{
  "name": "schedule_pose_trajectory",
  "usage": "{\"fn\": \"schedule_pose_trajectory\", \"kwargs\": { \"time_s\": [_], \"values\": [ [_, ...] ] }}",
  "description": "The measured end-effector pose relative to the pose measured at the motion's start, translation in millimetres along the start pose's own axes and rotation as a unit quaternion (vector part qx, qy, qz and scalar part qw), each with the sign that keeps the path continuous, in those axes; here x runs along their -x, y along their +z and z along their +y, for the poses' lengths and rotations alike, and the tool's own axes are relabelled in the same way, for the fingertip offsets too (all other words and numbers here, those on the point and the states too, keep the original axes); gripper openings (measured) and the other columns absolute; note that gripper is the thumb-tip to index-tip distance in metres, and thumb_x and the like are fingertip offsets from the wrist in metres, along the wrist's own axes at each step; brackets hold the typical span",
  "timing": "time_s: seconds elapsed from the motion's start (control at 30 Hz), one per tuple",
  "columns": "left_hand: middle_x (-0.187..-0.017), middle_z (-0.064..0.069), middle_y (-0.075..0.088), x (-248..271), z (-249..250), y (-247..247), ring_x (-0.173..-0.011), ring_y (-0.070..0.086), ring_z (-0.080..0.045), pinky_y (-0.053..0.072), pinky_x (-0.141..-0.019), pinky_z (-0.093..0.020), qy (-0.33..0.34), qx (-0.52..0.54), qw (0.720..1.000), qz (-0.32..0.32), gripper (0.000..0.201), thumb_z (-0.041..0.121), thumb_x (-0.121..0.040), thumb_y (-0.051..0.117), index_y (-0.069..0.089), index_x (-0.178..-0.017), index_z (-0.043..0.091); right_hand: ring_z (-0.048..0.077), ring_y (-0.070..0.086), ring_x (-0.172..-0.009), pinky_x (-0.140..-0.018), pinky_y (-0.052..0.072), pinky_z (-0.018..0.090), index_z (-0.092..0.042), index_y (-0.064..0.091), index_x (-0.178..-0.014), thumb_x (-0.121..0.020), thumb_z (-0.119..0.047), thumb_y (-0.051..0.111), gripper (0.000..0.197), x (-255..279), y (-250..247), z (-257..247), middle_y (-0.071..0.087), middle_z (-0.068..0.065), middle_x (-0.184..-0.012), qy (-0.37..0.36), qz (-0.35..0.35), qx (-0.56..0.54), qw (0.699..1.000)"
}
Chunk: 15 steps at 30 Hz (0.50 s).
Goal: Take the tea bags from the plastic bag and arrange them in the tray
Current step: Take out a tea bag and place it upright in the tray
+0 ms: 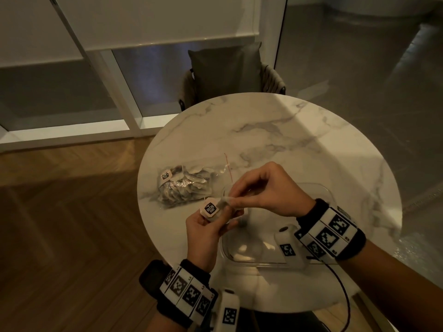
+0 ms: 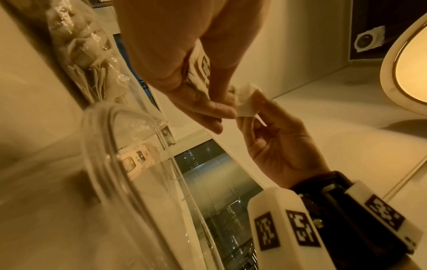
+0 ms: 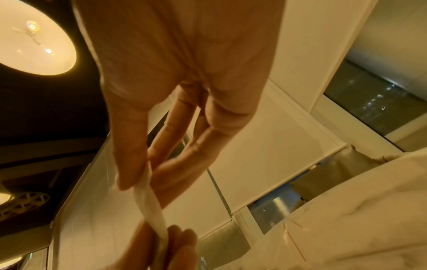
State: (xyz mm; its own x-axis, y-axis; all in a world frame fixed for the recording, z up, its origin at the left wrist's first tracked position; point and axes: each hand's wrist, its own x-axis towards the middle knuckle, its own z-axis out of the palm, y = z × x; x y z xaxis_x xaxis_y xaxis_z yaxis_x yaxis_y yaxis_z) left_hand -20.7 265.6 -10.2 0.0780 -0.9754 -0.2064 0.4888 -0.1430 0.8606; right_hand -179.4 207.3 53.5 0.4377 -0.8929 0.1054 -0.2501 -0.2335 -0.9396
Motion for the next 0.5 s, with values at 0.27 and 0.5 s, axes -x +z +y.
{"fn": "schedule_pose_trajectory", "kwargs": {
  "time_s": [0.27,0.5],
  "values": [
    [-0.092,-0.017,0.076,-0.5,0.1,-5.7,-0.084,0.075,-0.029,0.057,-0.06,-0.024,0.01,-0.024,1.0,0.008,0.031,0.011,-0.076,0.069,0.068,-0.103,-0.005,0.009,0.071,-0.069,-0.067,0.053,0.018,-0.008,0.079,-0.083,-0.074,-0.013,0.084,0.012,-1.5,-0.1,0.6,0.076,-0.001,-0.076,0.0,0.011,0.038,0.999],
    [-0.085,-0.016,0.075,0.4,1.8,-5.7,-0.079,0.075,-0.027,0.057,-0.057,-0.023,0.004,-0.008,1.0,0.011,0.032,0.017,-0.076,0.068,0.068,-0.103,0.0,0.016,0.072,-0.069,-0.07,0.06,0.03,-0.01,0.078,-0.083,-0.074,-0.01,0.084,0.012,-7.4,-5.1,0.6,0.075,0.003,-0.074,0.017,0.045,0.045,0.998]
  ]
}}
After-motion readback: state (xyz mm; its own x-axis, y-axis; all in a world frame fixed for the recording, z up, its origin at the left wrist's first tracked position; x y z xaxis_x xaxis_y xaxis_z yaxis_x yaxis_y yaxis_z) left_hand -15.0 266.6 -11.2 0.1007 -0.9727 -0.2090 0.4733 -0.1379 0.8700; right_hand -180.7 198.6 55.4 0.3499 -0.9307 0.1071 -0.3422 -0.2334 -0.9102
